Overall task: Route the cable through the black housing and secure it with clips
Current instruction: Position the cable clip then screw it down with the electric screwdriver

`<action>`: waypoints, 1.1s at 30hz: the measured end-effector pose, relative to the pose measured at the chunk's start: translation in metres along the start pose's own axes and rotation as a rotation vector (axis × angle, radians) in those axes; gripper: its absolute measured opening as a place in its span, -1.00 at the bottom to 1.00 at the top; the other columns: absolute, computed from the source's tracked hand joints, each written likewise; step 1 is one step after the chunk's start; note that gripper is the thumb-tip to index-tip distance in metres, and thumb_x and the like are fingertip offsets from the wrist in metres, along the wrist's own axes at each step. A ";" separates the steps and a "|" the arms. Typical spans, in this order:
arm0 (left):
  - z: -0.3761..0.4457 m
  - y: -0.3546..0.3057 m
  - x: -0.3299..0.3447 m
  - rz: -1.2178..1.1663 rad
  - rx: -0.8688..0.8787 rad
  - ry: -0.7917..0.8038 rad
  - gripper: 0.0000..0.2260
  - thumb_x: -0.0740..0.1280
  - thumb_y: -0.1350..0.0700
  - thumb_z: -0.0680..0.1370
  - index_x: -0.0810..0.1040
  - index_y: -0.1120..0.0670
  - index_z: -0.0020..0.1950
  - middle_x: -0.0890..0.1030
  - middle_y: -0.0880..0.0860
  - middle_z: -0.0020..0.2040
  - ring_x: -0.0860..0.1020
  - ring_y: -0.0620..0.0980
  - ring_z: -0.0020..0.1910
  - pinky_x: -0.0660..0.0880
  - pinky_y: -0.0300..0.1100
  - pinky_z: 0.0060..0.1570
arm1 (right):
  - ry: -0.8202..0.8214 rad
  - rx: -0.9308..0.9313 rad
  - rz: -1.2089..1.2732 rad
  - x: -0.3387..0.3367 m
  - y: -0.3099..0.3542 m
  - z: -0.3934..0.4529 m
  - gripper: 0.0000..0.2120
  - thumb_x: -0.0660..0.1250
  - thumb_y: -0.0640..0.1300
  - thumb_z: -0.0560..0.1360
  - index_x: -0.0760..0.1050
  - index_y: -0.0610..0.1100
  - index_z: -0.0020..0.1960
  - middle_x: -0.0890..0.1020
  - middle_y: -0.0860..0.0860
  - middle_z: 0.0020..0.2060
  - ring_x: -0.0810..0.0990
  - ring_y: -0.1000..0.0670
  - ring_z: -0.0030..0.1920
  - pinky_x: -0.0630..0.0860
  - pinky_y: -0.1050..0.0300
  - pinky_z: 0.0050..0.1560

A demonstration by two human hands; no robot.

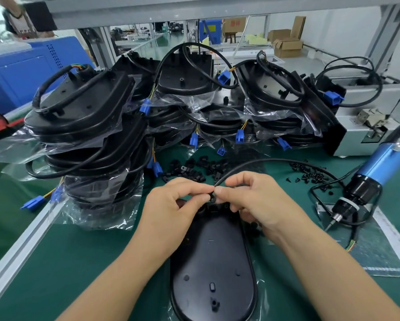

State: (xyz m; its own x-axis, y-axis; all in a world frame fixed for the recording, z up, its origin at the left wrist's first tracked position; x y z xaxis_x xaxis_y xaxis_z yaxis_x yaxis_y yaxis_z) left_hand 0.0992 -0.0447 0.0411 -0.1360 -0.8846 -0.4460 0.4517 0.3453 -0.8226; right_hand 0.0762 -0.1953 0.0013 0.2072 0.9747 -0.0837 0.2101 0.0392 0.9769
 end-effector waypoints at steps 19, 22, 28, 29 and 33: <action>-0.009 -0.035 -0.006 0.358 0.239 -0.022 -0.83 0.46 0.25 0.39 0.71 0.01 -0.12 0.60 -0.06 -0.25 0.51 -0.17 -0.30 0.45 -0.35 -0.23 | 0.035 0.021 -0.028 0.006 0.006 -0.001 -0.86 0.44 -0.08 0.37 0.57 -0.14 -0.29 0.72 -0.04 -0.34 0.51 0.16 -0.51 0.22 0.34 -0.59; -0.010 -0.038 -0.001 0.398 0.259 0.036 -0.83 0.43 0.27 0.42 0.71 0.03 -0.08 0.60 -0.04 -0.23 0.51 -0.14 -0.28 0.46 -0.32 -0.21 | 0.023 -0.010 -0.030 0.007 0.007 -0.002 -0.84 0.44 -0.07 0.37 0.57 -0.13 -0.31 0.72 -0.03 -0.36 0.53 0.16 -0.49 0.23 0.34 -0.58; -0.006 -0.034 -0.001 0.381 0.211 0.126 -0.82 0.41 0.24 0.44 0.71 -0.01 -0.07 0.61 -0.07 -0.22 0.51 -0.22 -0.31 0.41 -0.44 -0.18 | 0.007 -0.059 -0.059 0.005 0.009 -0.005 -0.82 0.44 -0.06 0.37 0.58 -0.10 -0.36 0.72 -0.02 -0.36 0.53 0.17 -0.47 0.28 0.28 -0.50; -0.003 -0.031 -0.002 0.345 0.173 0.135 -0.83 0.42 0.23 0.42 0.71 -0.02 -0.10 0.61 -0.08 -0.24 0.51 -0.21 -0.33 0.41 -0.46 -0.19 | 0.005 -0.062 -0.054 0.005 0.009 -0.004 -0.82 0.44 -0.07 0.37 0.57 -0.10 -0.37 0.72 -0.02 -0.37 0.53 0.17 -0.47 0.28 0.30 -0.52; 0.008 -0.014 -0.003 0.211 0.000 0.183 -0.92 0.51 0.16 0.36 0.69 -0.02 -0.22 0.64 -0.10 -0.36 0.53 -0.25 -0.39 0.45 -0.43 -0.29 | -0.011 -0.088 -0.050 0.005 0.011 -0.003 -0.83 0.46 -0.11 0.36 0.57 -0.11 -0.37 0.70 -0.03 -0.40 0.54 0.16 -0.47 0.32 0.33 -0.55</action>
State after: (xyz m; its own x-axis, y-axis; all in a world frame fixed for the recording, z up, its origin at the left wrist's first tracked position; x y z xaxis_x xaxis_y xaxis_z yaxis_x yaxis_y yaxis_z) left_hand 0.1001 -0.0492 0.0571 -0.1961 -0.7221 -0.6634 0.4867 0.5157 -0.7051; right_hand 0.0763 -0.1890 0.0122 0.2095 0.9685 -0.1343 0.1361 0.1071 0.9849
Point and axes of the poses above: each hand's wrist, its own z-axis towards the middle knuckle, its own x-axis out of the palm, y = z × x, the point moved 9 cm from there along z, towards the middle knuckle
